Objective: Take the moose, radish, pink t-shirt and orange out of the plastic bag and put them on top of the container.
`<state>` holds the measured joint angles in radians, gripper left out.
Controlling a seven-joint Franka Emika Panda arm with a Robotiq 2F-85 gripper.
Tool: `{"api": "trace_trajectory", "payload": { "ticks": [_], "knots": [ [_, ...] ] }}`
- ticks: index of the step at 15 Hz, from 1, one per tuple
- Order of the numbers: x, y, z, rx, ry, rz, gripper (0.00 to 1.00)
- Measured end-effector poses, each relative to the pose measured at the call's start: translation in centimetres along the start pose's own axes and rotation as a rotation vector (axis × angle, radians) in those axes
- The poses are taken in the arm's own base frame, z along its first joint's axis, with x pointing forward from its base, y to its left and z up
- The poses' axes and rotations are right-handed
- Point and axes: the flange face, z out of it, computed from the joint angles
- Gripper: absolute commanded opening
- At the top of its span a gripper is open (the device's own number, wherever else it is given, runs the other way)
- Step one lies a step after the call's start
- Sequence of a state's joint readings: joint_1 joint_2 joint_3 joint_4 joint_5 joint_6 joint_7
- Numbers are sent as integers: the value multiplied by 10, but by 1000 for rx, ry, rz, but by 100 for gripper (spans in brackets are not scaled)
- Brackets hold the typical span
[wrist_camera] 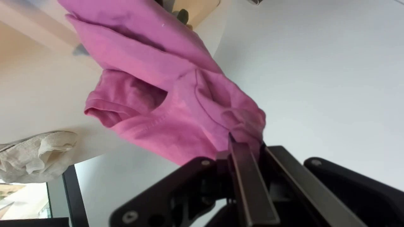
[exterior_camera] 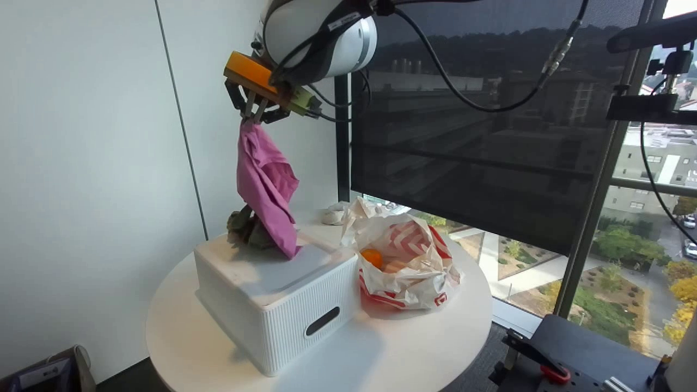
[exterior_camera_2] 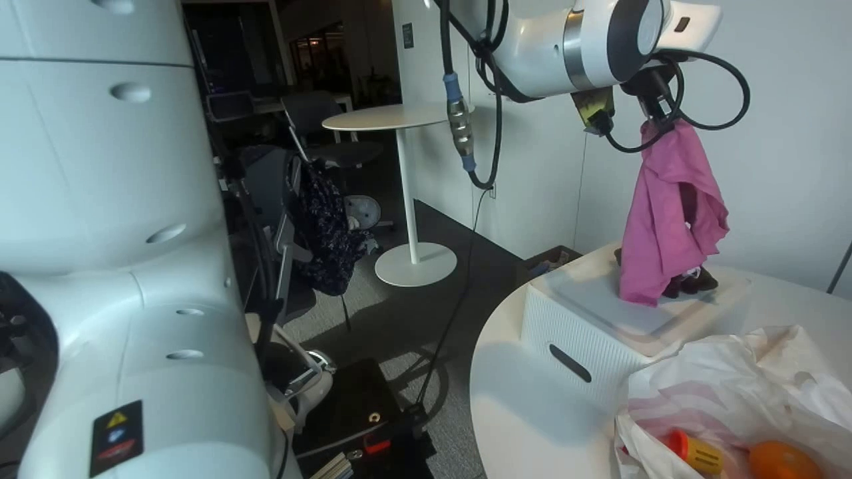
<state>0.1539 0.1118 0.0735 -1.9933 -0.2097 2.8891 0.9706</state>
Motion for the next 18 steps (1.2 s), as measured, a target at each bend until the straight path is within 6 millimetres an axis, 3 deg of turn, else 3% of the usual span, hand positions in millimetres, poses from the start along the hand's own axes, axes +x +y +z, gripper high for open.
{"api": "trace_trajectory", "payload": {
  "ticks": [5, 13, 14, 16, 18],
  "knots": [
    [-55, 4, 61, 5, -156, -50, 11],
    [-122, 60, 155, -87, -328, -141, 10],
    [-129, 66, 162, -97, -343, -150, 36],
    [-138, 74, 174, -108, -365, -160, 36],
    [-142, 77, 178, -108, -377, -162, 48]
  ]
}}
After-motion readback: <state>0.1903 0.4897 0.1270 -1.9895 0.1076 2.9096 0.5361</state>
